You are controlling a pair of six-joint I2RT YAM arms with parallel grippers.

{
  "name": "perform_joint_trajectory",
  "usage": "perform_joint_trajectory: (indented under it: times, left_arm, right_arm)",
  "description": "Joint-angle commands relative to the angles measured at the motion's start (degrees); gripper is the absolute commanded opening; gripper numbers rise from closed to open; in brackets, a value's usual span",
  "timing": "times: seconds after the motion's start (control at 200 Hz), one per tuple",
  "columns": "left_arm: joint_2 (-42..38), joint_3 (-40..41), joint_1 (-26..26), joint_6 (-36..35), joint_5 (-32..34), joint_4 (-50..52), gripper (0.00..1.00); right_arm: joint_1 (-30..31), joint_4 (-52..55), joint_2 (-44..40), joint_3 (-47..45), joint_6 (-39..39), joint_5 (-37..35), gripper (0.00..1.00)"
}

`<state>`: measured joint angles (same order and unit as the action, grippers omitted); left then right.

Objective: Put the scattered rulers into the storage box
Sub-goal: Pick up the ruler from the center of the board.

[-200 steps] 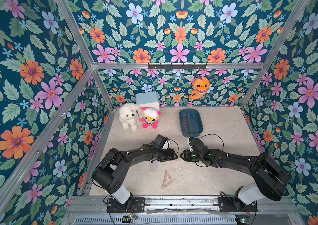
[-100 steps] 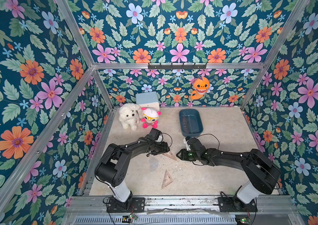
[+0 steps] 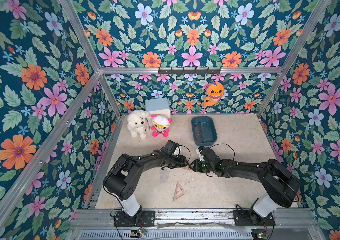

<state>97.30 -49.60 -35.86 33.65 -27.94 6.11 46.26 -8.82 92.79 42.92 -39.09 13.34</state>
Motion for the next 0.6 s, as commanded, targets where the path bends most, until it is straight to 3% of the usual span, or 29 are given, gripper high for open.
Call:
perform_joint_trajectory:
  times: [0.0,0.35,0.5,0.595]
  left_arm:
    - [0.4,0.6,-2.1,2.1,-1.5,0.9,0.67]
    - [3.5,-2.9,-9.2,1.0,-6.9,-1.6,0.66]
    - [0.3,-3.2,-5.2,-0.7,-4.8,-0.4,0.61]
    - [1.7,-7.0,-3.0,-2.4,-2.2,1.7,0.53]
  right_arm:
    - [-0.1,0.3,-1.2,-0.7,0.4,-1.4,0.37]
    - [-1.8,2.2,-8.7,-6.4,-1.0,-5.0,0.36]
    - [-1.8,-0.4,-11.8,-10.1,-3.8,-5.4,0.32]
    - [-1.8,-2.9,-12.0,-12.0,-5.5,-6.0,0.2]
